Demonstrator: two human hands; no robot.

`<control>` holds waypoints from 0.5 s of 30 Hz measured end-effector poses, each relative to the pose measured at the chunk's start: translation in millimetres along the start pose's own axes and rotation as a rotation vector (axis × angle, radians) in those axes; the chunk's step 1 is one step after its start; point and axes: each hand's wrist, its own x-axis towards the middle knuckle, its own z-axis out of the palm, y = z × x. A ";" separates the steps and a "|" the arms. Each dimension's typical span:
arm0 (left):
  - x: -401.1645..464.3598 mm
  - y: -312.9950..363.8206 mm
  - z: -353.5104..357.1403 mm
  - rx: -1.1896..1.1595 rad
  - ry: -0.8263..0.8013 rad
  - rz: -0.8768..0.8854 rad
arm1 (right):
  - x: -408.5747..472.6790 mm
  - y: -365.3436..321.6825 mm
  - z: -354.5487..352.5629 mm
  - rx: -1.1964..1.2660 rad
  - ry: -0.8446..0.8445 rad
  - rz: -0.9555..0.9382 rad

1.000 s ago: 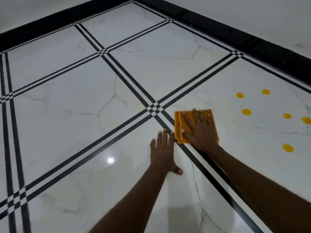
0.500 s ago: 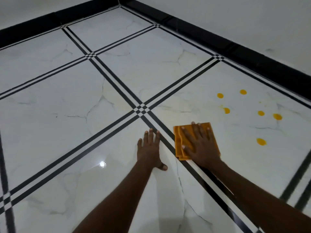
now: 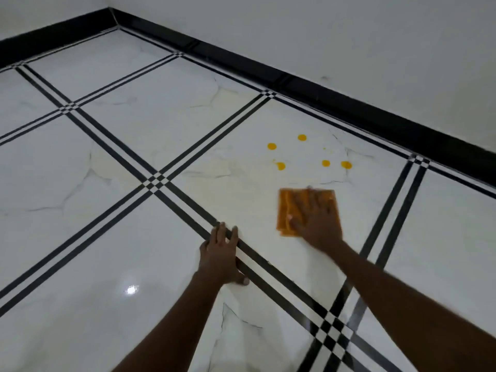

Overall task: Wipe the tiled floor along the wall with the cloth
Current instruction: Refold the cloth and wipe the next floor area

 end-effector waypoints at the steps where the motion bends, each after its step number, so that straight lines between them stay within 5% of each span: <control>1: -1.3 -1.8 0.2 0.009 0.006 -0.002 | 11.2 20.8 -7.5 0.015 -0.001 0.131; 4: 0.4 0.6 0.8 0.031 0.010 -0.017 | 27.3 27.9 -14.7 0.094 -0.001 0.288; 10: -0.2 14.0 -13.8 0.093 -0.070 -0.083 | -56.3 -31.1 0.9 0.117 -0.035 -0.138; 15: 3.7 27.0 -36.7 0.163 -0.215 -0.127 | -92.3 74.7 -10.7 0.082 -0.049 0.182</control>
